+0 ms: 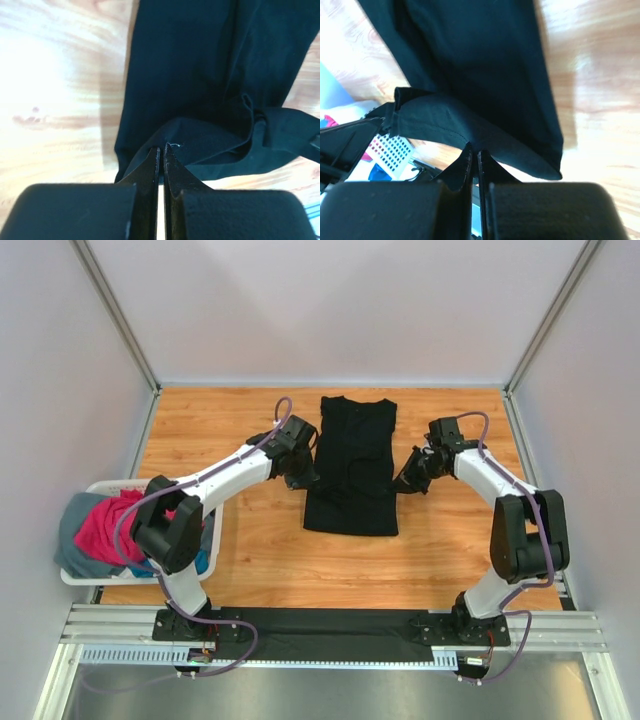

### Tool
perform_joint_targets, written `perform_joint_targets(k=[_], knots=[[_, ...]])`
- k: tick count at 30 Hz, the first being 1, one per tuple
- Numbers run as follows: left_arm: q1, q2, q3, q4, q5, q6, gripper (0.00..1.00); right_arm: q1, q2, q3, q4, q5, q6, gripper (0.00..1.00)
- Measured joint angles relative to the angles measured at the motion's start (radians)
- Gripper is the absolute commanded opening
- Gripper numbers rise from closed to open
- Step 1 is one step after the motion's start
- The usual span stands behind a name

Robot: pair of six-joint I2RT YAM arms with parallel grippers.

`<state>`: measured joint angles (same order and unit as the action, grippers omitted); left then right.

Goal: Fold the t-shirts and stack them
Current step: Fold the tshirt

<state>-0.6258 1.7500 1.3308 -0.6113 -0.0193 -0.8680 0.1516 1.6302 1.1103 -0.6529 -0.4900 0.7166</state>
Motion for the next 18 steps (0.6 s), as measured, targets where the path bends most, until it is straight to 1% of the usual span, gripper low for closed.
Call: perform_joint_targets(k=[10,18], knots=[[0.029,0.096,0.117,0.002,0.036,0.041,0.00,-0.043,0.116,0.073,0.023,-0.002,-0.008,0.00],[0.063,0.149,0.137,0.000,0.042,0.056,0.00,-0.062,0.189,0.134,0.023,-0.016,-0.035,0.00]])
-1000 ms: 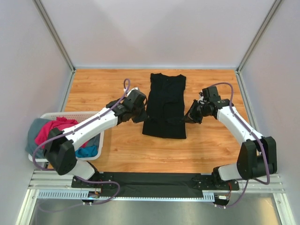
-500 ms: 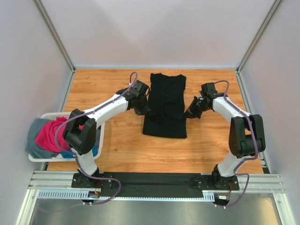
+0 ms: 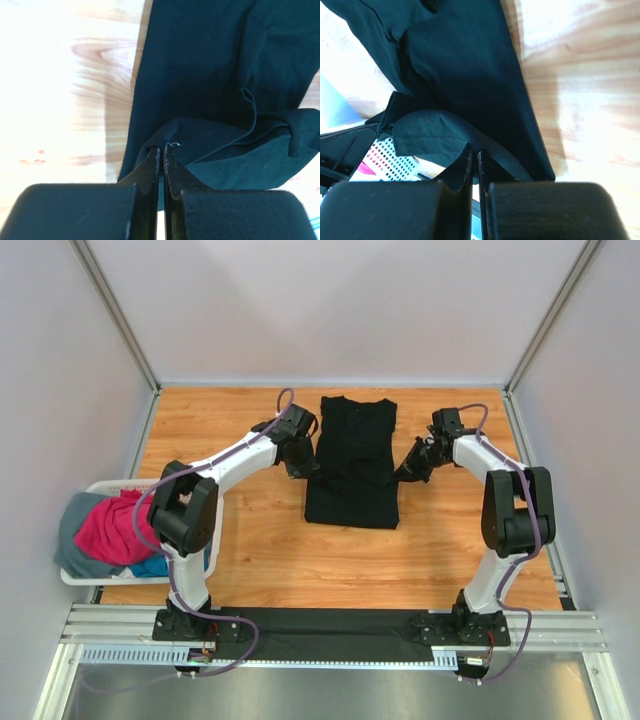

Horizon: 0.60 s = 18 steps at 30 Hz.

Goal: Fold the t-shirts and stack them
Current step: Fold the tshirt

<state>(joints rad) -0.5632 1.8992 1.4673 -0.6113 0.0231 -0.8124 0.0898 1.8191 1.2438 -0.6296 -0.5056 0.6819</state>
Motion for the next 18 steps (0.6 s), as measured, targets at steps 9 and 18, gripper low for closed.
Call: perform_joint_targets(k=[9,18], knots=[[0.014,0.089,0.085,0.005,0.006,0.041,0.00,-0.008,0.097,0.072,0.005,-0.012,-0.027,0.00],[0.023,0.148,0.100,0.010,0.006,0.058,0.00,-0.015,0.146,0.112,0.006,-0.012,-0.035,0.00]])
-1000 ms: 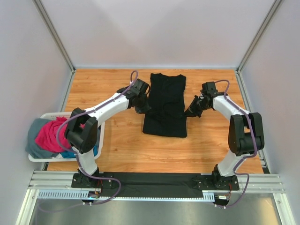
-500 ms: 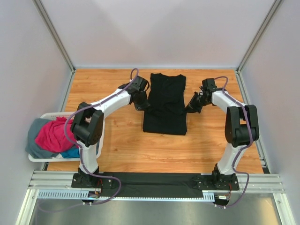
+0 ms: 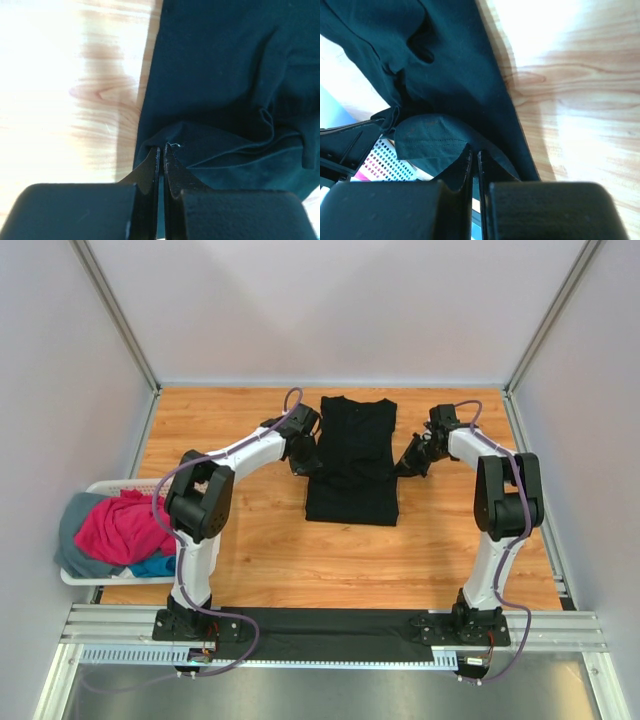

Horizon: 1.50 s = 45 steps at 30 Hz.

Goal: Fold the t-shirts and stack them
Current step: Fold the tshirt

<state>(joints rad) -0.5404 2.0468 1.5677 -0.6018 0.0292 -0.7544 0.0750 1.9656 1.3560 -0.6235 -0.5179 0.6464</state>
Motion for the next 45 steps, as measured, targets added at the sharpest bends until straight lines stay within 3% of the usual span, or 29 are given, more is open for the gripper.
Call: perform_joint_targets(k=[4,7,8,9,10,11,16,25,26,29,30,34,38,45], knots=[[0.010,0.034,0.034,0.000,0.006,0.011,0.00,-0.003,0.019,0.019,0.000,0.000,0.000,0.03],[0.016,0.053,0.060,0.000,0.014,0.024,0.00,-0.006,0.025,0.037,0.001,0.000,0.005,0.19],[0.018,0.055,0.064,0.000,0.015,0.027,0.04,-0.006,0.027,0.044,0.002,0.001,0.004,0.25],[0.019,0.056,0.067,0.000,0.015,0.030,0.14,-0.007,0.027,0.050,0.003,0.001,0.005,0.41],[0.019,0.056,0.070,-0.002,0.015,0.037,0.34,-0.008,0.027,0.056,0.003,0.001,0.012,0.48],[0.020,0.056,0.078,-0.008,0.014,0.043,0.40,-0.010,0.027,0.062,0.005,0.002,0.012,0.59],[0.031,0.060,0.145,-0.021,0.003,0.074,0.62,-0.015,0.027,0.122,0.015,0.005,0.022,0.64],[0.076,0.041,0.328,-0.034,-0.004,0.109,0.68,-0.033,0.035,0.309,0.067,0.010,0.058,0.66],[0.079,0.026,0.319,-0.035,0.002,0.109,0.68,-0.034,0.028,0.311,0.074,0.009,0.058,0.70],[0.075,-0.095,0.143,0.040,0.037,0.085,0.69,-0.026,-0.024,0.261,0.080,0.014,0.051,0.80],[0.068,-0.149,0.068,0.047,0.047,0.069,0.69,-0.018,-0.054,0.227,0.080,0.021,0.048,1.00],[0.007,-0.322,-0.175,0.137,0.059,-0.043,0.70,0.060,-0.241,-0.005,0.121,0.086,0.094,1.00],[-0.058,-0.399,-0.324,0.246,0.043,-0.150,0.70,0.142,-0.396,-0.246,0.192,0.150,0.197,1.00],[-0.068,-0.384,-0.401,0.341,0.017,-0.278,0.70,0.144,-0.386,-0.336,0.294,0.206,0.333,1.00]])
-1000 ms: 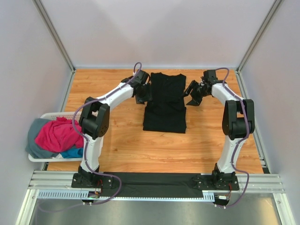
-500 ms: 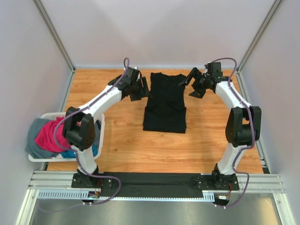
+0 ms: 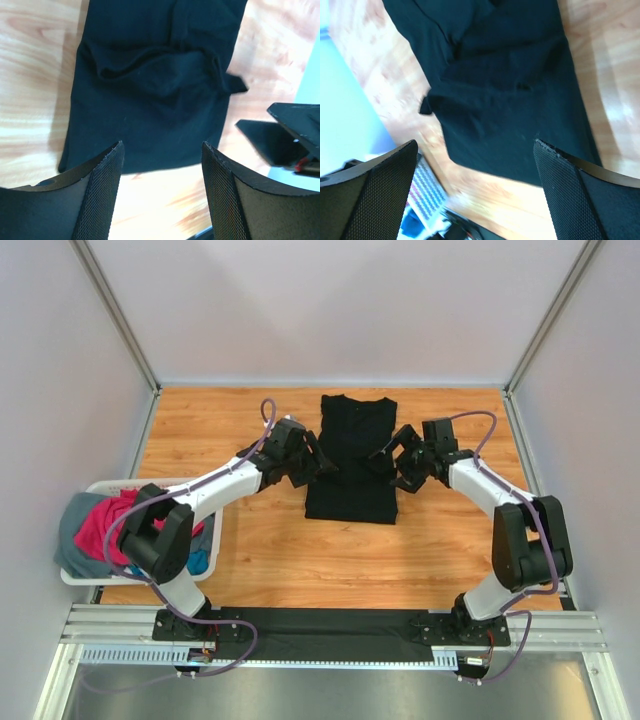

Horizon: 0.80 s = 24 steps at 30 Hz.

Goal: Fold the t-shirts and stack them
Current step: Fold the tshirt

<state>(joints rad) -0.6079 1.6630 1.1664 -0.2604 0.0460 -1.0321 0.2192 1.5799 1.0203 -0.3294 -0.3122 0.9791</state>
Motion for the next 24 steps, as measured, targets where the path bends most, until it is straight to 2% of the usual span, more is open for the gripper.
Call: perform_joint_targets(k=[7,13,24], knots=[[0.004,0.044,-0.007,0.079,-0.023,-0.082,0.70,0.000,0.113,0.002,0.121,0.005,0.088,1.00],[0.017,0.076,-0.007,0.077,-0.026,-0.093,0.70,0.000,0.216,0.049,0.129,0.016,0.112,1.00],[0.037,0.133,0.014,0.078,-0.023,-0.093,0.70,-0.034,0.396,0.347,0.148,0.047,0.108,1.00]])
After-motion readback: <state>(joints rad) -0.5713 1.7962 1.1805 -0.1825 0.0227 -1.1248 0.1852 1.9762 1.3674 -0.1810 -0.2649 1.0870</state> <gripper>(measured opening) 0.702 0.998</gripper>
